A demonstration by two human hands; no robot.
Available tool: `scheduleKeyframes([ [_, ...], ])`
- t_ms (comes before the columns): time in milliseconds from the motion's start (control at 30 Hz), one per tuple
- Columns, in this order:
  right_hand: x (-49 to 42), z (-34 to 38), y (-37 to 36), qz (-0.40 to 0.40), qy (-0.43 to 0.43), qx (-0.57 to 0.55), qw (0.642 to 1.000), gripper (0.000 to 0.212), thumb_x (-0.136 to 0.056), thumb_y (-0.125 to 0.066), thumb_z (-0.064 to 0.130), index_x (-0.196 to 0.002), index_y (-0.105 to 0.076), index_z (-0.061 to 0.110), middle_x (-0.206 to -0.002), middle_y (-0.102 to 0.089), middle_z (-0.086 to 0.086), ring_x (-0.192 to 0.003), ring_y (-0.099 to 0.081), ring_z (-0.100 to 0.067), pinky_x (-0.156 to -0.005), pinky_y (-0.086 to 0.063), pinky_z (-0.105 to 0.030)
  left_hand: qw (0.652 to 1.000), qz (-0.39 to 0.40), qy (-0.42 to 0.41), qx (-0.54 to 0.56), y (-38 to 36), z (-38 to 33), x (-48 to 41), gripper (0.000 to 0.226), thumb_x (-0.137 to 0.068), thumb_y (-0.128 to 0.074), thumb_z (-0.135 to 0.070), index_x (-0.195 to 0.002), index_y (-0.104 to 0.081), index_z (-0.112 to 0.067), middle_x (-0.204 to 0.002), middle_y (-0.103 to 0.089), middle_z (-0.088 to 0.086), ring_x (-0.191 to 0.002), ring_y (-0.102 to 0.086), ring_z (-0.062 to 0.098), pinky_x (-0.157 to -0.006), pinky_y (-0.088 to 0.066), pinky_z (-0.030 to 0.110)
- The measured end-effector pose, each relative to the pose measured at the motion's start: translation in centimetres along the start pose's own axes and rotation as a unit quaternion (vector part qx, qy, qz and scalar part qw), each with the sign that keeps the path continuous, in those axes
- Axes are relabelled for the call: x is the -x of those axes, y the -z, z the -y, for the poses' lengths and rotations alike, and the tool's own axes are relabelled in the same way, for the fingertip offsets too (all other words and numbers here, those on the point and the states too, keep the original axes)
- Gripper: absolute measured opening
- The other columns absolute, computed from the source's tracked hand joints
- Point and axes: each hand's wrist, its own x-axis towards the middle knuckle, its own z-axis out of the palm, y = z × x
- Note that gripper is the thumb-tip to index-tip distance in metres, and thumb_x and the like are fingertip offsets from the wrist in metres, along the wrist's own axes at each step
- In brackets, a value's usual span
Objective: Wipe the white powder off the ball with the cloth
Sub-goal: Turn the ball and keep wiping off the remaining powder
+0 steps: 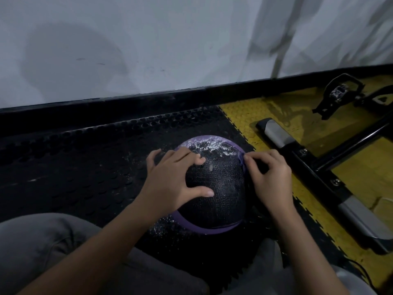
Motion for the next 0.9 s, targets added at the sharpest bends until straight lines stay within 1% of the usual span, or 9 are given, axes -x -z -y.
scheduleKeyframes([
  [133, 2.1, 3.0, -0.7, -0.005, 0.108, 0.052, 0.993, 0.017, -0.085, -0.059, 0.029, -0.087, -0.072, 0.018, -0.082, -0.058, 0.0, -0.079, -0.053, -0.018, -0.067, -0.037, -0.033, 1.0, 0.006, 0.008, -0.017, 0.3, -0.2, -0.1, 0.073, -0.053, -0.056, -0.079, -0.113, -0.056, -0.036, -0.113, -0.047, -0.025, -0.114, -0.04, 0.0, -0.097, 0.005, 0.017],
  [233, 2.1, 3.3, -0.9, 0.015, 0.162, 0.057, 0.985, 0.018, -0.086, -0.057, 0.03, -0.088, -0.072, 0.018, -0.084, -0.059, 0.0, -0.08, -0.053, -0.017, -0.068, -0.036, -0.033, 1.0, 0.002, 0.012, -0.016, 0.6, 0.1, 0.1, 0.071, -0.053, -0.055, -0.079, -0.109, -0.056, -0.037, -0.106, -0.044, -0.027, -0.11, -0.042, -0.001, -0.096, 0.006, 0.015],
  [367, -0.3, 0.3, -0.6, 0.02, -0.009, -0.036, 0.999, 0.006, -0.087, -0.065, 0.02, -0.086, -0.07, 0.022, -0.084, -0.059, 0.0, -0.087, -0.058, -0.025, -0.079, -0.047, -0.048, 1.0, 0.019, 0.017, 0.002, 0.7, -0.1, -0.1, 0.074, -0.052, -0.061, -0.077, -0.112, -0.055, -0.035, -0.114, -0.047, -0.024, -0.115, -0.04, 0.002, -0.096, 0.009, 0.014],
  [433, -0.4, 0.1, -0.5, 0.018, -0.058, -0.061, 0.996, 0.008, -0.088, -0.063, 0.019, -0.084, -0.068, 0.024, -0.084, -0.058, 0.002, -0.09, -0.059, -0.025, -0.083, -0.046, -0.048, 1.0, 0.02, 0.014, 0.006, 0.5, -0.2, -0.3, 0.068, -0.056, -0.062, -0.072, -0.113, -0.055, -0.035, -0.116, -0.047, -0.023, -0.117, -0.04, 0.003, -0.096, 0.008, 0.015],
  [533, 1.3, 2.1, -0.5, 0.011, 0.036, 0.014, 0.999, 0.014, -0.088, -0.059, 0.027, -0.087, -0.07, 0.019, -0.083, -0.056, 0.005, -0.083, -0.056, -0.019, -0.073, -0.044, -0.04, 1.0, 0.014, 0.009, 0.002, 0.3, -0.3, -0.4, 0.073, -0.051, -0.055, -0.08, -0.11, -0.055, -0.037, -0.114, -0.047, -0.025, -0.114, -0.038, 0.0, -0.097, 0.013, 0.012],
  [600, 2.5, 3.5, -0.6, 0.027, 0.117, 0.054, 0.991, 0.02, -0.088, -0.055, 0.031, -0.089, -0.07, 0.019, -0.085, -0.057, 0.003, -0.082, -0.052, -0.016, -0.068, -0.036, -0.033, 1.0, 0.022, 0.014, -0.009, 0.5, -0.2, -0.2, 0.066, -0.056, -0.06, -0.074, -0.11, -0.054, -0.037, -0.115, -0.046, -0.025, -0.115, -0.038, -0.001, -0.097, 0.009, 0.016],
  [667, 1.9, 3.4, -0.5, 0.042, 0.152, 0.06, 0.986, 0.02, -0.087, -0.055, 0.031, -0.089, -0.071, 0.019, -0.085, -0.057, 0.002, -0.081, -0.052, -0.017, -0.068, -0.036, -0.033, 0.999, 0.028, 0.019, -0.013, 0.6, 0.0, -0.1, 0.062, -0.061, -0.065, -0.067, -0.113, -0.053, -0.037, -0.116, -0.044, -0.026, -0.115, -0.036, -0.002, -0.096, 0.006, 0.019],
  [800, -1.8, 0.2, -0.7, 0.049, 0.025, 0.015, 0.998, 0.014, -0.089, -0.06, 0.025, -0.088, -0.071, 0.016, -0.083, -0.055, 0.003, -0.085, -0.056, -0.023, -0.076, -0.046, -0.049, 0.999, 0.033, 0.02, 0.006, 0.6, 0.1, -0.2, 0.065, -0.062, -0.063, -0.07, -0.117, -0.052, -0.037, -0.12, -0.043, -0.027, -0.117, -0.033, -0.004, -0.097, 0.007, 0.018],
  [900, -1.8, -0.8, -1.1, 0.039, -0.035, -0.019, 0.998, 0.012, -0.089, -0.061, 0.023, -0.088, -0.071, 0.015, -0.086, -0.058, 0.002, -0.088, -0.059, -0.023, -0.081, -0.047, -0.05, 0.999, 0.041, 0.02, 0.011, 0.2, 0.0, -0.3, 0.06, -0.067, -0.062, -0.066, -0.12, -0.049, -0.041, -0.127, -0.041, -0.029, -0.123, -0.027, -0.005, -0.101, 0.009, 0.021],
])
